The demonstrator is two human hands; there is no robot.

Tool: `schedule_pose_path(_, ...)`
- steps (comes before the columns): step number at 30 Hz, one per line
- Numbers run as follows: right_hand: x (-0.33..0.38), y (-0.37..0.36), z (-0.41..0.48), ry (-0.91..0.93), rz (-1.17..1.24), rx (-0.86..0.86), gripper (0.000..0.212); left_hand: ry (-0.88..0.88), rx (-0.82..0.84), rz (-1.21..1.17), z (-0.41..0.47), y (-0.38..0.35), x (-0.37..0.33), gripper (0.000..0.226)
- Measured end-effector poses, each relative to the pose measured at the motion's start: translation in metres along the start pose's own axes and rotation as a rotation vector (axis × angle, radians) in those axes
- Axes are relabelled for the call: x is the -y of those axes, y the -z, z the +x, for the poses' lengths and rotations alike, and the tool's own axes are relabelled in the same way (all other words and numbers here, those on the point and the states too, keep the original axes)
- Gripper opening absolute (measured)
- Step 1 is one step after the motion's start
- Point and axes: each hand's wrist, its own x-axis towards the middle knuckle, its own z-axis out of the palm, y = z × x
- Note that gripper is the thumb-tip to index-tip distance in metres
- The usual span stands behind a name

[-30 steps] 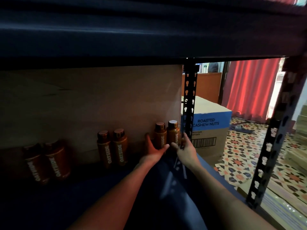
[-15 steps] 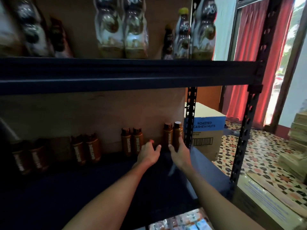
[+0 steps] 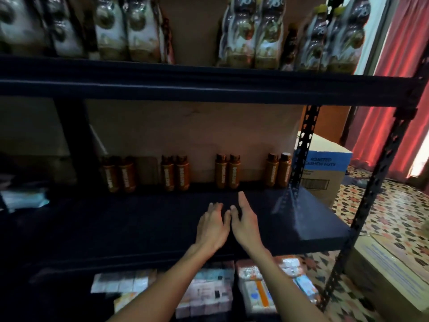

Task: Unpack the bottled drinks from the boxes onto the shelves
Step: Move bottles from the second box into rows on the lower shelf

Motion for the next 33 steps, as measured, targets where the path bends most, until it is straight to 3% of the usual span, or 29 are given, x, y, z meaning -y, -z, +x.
schedule_pose_path(6, -0.006, -0.043, -0.08, 0.093, 0.064, -0.046, 0.055, -0.139, -0.229, -0.066, -0.076, -0.002, 0.044, 0.046)
schedule_pose_path(15, -0.061, -0.079, -0.208, 0.008, 0.019, 0.057, 0.05, -0.103, -0.197, -0.08, -0.201, -0.045, 0.113, 0.051)
schedule_pose_path(21, -0.104, -0.094, -0.262, -0.118, -0.074, 0.187, 0.052, 0.038, -0.012, -0.032, -0.254, -0.073, 0.148, 0.062)
schedule_pose_path(25, -0.131, -0.103, -0.287, -0.226, -0.031, 0.242, 0.05, 0.051, 0.108, -0.105, -0.273, -0.082, 0.164, 0.048)
schedule_pose_path(28, -0.145, -0.106, -0.298, -0.398, -0.07, 0.343, 0.046, 0.146, 0.346, -0.154, -0.279, -0.091, 0.183, 0.031)
schedule_pose_path(33, -0.171, -0.101, -0.304, -0.579, -0.298, 0.704, 0.029, 0.338, 0.795, -0.023, -0.267, -0.103, 0.21, 0.028)
